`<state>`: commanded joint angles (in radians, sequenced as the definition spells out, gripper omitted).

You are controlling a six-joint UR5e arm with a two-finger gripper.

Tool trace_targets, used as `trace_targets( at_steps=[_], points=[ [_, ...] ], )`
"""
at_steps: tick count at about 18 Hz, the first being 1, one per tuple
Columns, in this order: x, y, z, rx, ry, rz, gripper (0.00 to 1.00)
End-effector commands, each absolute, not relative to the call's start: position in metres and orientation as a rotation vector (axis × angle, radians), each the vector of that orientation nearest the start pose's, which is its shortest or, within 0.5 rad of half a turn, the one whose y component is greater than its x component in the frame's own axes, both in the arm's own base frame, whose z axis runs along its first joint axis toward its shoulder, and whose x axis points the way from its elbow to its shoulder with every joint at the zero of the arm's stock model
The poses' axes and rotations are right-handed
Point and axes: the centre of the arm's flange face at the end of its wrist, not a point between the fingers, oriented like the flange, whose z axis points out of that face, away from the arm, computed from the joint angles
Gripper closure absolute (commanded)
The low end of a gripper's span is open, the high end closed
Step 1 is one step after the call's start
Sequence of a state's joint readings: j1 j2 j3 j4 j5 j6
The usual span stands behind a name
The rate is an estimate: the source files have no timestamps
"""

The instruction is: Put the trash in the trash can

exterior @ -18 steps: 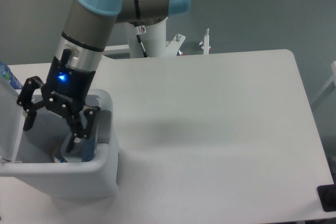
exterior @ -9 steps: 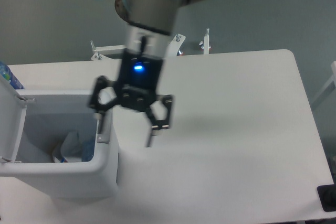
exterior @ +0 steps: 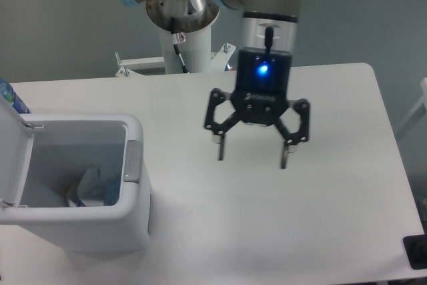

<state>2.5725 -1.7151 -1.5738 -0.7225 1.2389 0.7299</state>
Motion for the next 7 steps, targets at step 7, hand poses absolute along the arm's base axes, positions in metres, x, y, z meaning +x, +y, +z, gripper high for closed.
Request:
trace_targets(
  at_steps=[7],
  points=[
    [-0.414, 0.434, 0.513, -2.568, -0.075, 0.536, 0.00]
  ],
)
